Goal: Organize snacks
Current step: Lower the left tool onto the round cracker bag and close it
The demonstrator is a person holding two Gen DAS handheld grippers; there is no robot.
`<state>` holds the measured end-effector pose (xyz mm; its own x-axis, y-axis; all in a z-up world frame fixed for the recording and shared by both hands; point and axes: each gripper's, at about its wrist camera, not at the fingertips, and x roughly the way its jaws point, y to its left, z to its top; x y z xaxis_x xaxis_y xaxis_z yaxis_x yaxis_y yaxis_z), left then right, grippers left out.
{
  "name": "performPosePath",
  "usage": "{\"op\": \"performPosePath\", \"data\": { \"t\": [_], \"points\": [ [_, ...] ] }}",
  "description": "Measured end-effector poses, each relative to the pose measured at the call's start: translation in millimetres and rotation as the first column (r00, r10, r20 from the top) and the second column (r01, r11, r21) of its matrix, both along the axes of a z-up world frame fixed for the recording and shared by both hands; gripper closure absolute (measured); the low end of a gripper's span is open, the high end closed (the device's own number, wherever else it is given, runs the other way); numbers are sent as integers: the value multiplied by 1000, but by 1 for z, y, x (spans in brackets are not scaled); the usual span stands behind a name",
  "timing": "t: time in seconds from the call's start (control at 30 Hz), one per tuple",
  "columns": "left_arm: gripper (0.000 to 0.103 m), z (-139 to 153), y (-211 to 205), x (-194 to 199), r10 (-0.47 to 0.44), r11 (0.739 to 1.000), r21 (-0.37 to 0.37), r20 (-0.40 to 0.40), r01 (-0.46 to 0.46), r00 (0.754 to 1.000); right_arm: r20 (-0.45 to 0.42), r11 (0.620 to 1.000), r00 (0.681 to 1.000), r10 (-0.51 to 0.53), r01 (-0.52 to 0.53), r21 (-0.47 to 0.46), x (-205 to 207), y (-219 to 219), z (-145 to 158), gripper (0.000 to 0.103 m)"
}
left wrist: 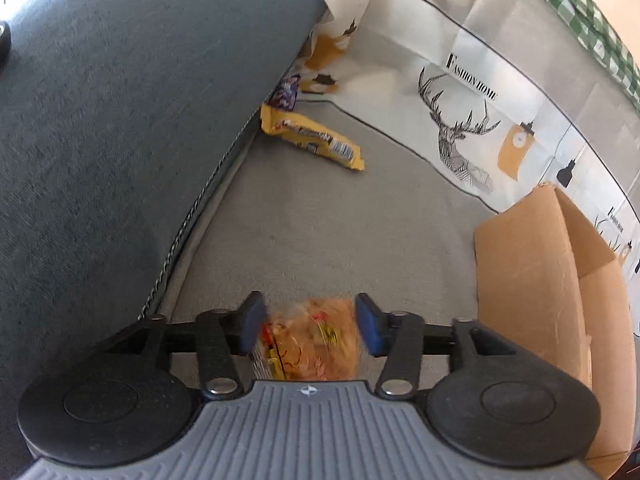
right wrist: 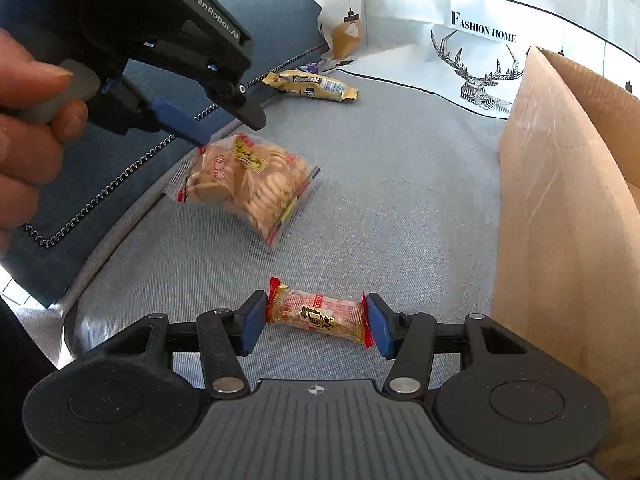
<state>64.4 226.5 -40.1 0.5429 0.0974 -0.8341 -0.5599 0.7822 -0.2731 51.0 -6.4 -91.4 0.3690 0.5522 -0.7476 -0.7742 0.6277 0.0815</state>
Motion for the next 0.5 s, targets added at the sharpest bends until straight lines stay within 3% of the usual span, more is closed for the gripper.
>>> {"op": "performPosePath", "data": {
  "t": [0.1,0.33,0.5],
  "points": [
    [19,-5,-1,3,-32,999,28,-53,33,998,0,1000,1000,5,-5,0,0,1,-1,47],
    [9,-24,-12,16,-89,991,86,-152,103,984,-14,1000,1000,0,0,-12,4,5,-8,47],
    [9,-37,-15,29,-103,986,109,-210,128,972,-10,1000,1000,2,-2,-14,4,6,-10,46]
  ]
}}
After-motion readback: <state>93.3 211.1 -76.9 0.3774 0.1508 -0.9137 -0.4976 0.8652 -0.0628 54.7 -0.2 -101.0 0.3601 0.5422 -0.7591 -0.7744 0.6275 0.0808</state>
